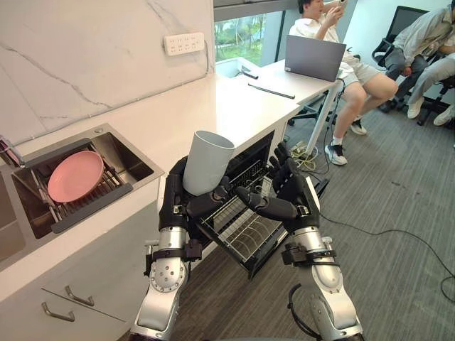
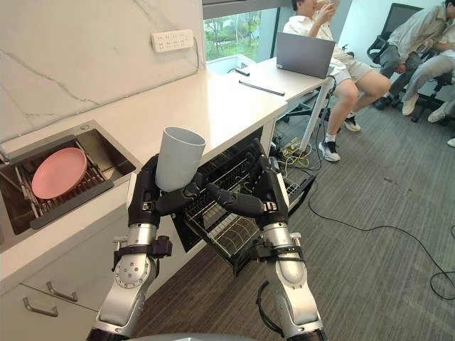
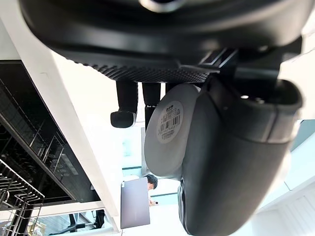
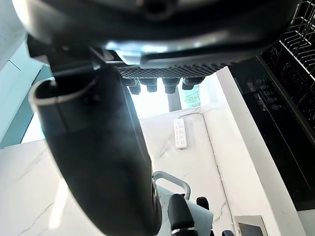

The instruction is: Walk over to the sink, pick up the cup, carry it to the dishwasher, place the cup inside the dishwasher, then close the dishwasher door

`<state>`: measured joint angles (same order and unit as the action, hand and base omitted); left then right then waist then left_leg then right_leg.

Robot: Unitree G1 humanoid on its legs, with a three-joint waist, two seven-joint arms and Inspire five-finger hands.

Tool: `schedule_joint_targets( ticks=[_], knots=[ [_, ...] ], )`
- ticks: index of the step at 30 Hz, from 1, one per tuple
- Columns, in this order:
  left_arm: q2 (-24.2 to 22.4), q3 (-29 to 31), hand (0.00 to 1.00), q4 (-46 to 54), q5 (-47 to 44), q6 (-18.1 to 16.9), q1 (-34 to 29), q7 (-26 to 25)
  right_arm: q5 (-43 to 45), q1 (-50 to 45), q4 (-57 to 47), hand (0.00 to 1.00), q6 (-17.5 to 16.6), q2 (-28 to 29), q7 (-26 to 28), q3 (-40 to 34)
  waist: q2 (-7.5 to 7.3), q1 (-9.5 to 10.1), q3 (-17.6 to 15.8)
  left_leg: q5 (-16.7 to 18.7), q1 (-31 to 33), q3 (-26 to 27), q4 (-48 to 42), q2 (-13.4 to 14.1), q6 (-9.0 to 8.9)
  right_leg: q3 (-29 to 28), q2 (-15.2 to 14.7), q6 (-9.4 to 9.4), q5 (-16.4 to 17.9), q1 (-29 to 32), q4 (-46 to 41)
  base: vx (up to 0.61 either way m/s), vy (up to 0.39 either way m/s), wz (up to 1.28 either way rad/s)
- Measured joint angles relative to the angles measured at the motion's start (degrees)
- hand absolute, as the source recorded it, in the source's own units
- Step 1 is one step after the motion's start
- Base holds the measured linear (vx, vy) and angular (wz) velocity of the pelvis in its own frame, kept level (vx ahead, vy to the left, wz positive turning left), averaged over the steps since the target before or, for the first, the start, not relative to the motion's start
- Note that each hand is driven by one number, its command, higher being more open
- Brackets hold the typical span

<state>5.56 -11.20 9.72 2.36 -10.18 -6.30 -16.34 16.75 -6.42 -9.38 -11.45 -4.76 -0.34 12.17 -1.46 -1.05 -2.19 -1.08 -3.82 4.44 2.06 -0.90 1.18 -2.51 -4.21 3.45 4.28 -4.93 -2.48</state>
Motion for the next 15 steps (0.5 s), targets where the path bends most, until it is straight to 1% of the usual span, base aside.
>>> schedule_joint_targets(
  ticks=[8, 11, 15],
  knots=[
    [-0.09, -0.5, 0.0, -1.42, 2.22, 0.03, 1.5, -0.09, 0.23, 1.96, 1.16, 1.0, 0.0, -0.27, 0.01, 2.82, -0.04, -0.06, 0.08, -0.54, -0.24, 0.04, 1.13, -0.15, 0.06, -0.02, 0.02, 0.0, -0.27, -0.02, 0.74, 0.0, 0.0, 0.0],
    [-0.17, -0.68, 0.0, -1.44, 2.32, 0.03, 1.51, -0.11, 2.1, 1.96, 1.21, 1.0, 0.0, -0.27, -0.05, 3.86, -0.09, -0.08, 0.14, -0.87, -0.33, -0.11, 1.75, -0.19, 0.08, 0.12, 0.02, 0.0, -0.27, 0.05, 0.81, 0.0, -0.009, 0.01],
    [-0.24, -2.29, 0.0, -1.54, 4.51, 0.03, 1.51, -1.37, 2.21, 2.06, 1.3, 1.0, 0.0, -0.21, -0.12, 4.93, -0.24, -0.01, 0.26, -1.04, -0.33, -0.37, 1.93, -0.2, 0.1, 0.38, -0.03, 0.0, -0.27, 0.02, 0.86, -0.01, -0.016, 0.02]
  ],
)
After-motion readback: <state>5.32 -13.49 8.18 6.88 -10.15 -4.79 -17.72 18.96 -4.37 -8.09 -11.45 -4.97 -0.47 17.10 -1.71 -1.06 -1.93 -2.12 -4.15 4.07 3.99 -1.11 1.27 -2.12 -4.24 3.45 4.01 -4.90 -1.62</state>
